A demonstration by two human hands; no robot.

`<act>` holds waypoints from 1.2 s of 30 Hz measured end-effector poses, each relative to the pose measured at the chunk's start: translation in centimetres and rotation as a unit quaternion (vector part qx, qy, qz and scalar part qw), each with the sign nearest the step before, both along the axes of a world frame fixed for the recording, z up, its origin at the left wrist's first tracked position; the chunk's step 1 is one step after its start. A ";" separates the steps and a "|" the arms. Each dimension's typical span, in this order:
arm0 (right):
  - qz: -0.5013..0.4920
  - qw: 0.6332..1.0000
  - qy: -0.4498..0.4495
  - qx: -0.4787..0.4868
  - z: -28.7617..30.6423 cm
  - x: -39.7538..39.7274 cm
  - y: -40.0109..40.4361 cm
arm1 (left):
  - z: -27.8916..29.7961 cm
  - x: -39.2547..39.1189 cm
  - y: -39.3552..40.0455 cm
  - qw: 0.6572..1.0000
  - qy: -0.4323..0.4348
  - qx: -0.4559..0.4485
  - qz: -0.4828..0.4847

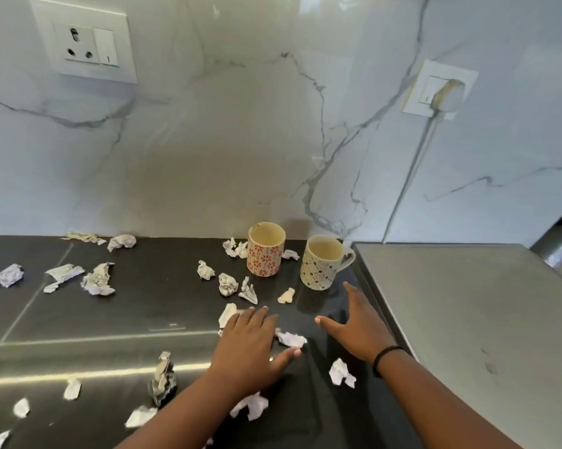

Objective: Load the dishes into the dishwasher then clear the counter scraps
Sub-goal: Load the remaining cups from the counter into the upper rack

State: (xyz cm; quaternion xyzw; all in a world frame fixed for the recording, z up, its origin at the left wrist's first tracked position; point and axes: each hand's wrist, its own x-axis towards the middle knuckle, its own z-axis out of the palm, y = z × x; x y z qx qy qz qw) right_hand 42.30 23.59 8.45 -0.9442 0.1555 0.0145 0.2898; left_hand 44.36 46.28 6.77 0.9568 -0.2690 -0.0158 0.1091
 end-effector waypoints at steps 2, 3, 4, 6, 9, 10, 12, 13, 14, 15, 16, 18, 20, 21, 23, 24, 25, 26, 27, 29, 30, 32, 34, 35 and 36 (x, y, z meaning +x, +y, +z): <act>-0.030 0.998 -0.014 0.056 -0.2 1.7 -0.6 | 0.6 1.7 -1.6 1.000 0.016 -0.024 -0.001; -0.047 0.996 -0.019 0.079 -0.5 2.7 -1.1 | 0.9 2.6 -2.6 0.999 0.027 -0.044 0.000; -0.062 0.993 -0.025 0.092 -0.7 3.5 -1.6 | 1.2 3.6 -3.6 0.997 0.042 -0.067 0.002; -0.074 0.990 -0.035 0.111 -1.5 5.2 -2.7 | 1.4 5.3 -5.9 0.983 0.106 -0.149 0.017; -0.068 0.982 -0.049 0.170 -2.2 7.1 -3.7 | 1.5 7.2 -8.6 0.949 0.171 -0.262 0.039; -0.064 0.978 -0.053 0.191 -2.4 7.6 -3.9 | 1.5 7.8 -9.4 0.940 0.184 -0.283 0.043; -0.055 0.971 -0.061 0.224 -2.4 8.2 -4.2 | 1.3 9.2 -10.6 0.922 0.206 -0.322 0.056; -0.052 0.967 -0.064 0.239 -2.5 8.6 -4.4 | 1.1 10.0 -11.2 0.913 0.218 -0.340 0.064; -0.052 0.963 -0.067 0.256 -2.5 8.9 -4.6 | 0.9 10.7 -11.7 0.904 0.227 -0.355 0.072; -0.052 0.959 -0.067 0.272 -2.6 9.0 -4.8 | 0.5 11.4 -12.1 0.896 0.230 -0.372 0.077; -0.051 0.954 -0.069 0.287 -2.7 9.1 -4.9 | 0.2 11.9 -12.5 0.890 0.228 -0.386 0.080; -0.046 0.947 -0.078 0.307 -2.8 9.1 -5.1 | 0.0 12.4 -12.9 0.887 0.217 -0.400 0.074; -0.048 0.942 -0.081 0.321 -2.9 9.0 -5.2 | -0.1 12.6 -13.2 0.882 0.210 -0.415 0.074; -0.047 0.941 -0.081 0.327 -2.9 9.0 -5.2 | -0.1 12.5 -13.2 0.881 0.207 -0.418 0.077; -0.042 0.942 -0.080 0.322 -2.5 8.8 -5.0 | -0.1 12.1 -13.1 0.877 0.200 -0.428 0.085; -0.038 0.945 -0.082 0.315 -2.3 8.7 -5.0 | 0.2 11.7 -12.9 0.871 0.201 -0.439 0.090; -0.032 0.948 -0.084 0.307 -2.0 8.3 -4.8 | 0.5 11.3 -12.8 0.863 0.203 -0.453 0.092; -0.029 0.948 -0.088 0.304 -1.5 7.8 -4.7 | 1.0 10.7 -12.6 0.856 0.206 -0.466 0.091; -0.027 0.948 -0.090 0.303 -1.1 7.3 -4.6 | 1.4 10.2 -12.4 0.849 0.212 -0.476 0.090; -0.035 0.940 -0.096 0.326 0.1 5.4 -4.3 | 2.8 9.0 -11.8 0.836 0.229 -0.493 0.079; -0.048 0.924 -0.099 0.367 0.7 4.2 -4.2 | 3.7 8.2 -11.5 0.828 0.242 -0.501 0.069; -0.087 0.838 -0.086 0.532 1.7 1.6 -3.7 | 5.5 6.6 -11.1 0.807 0.276 -0.520 0.049; -0.113 0.733 -0.063 0.668 2.5 -1.4 -2.9 | 7.5 4.5 -10.8 0.778 0.312 -0.544 0.025; -0.115 0.694 -0.058 0.708 2.9 -3.0 -2.4 | 8.5 3.4 -10.7 0.760 0.332 -0.559 0.008; -0.109 0.654 -0.058 0.747 3.4 -4.5 -1.9 | 9.3 2.4 -10.7 0.745 0.350 -0.568 -0.010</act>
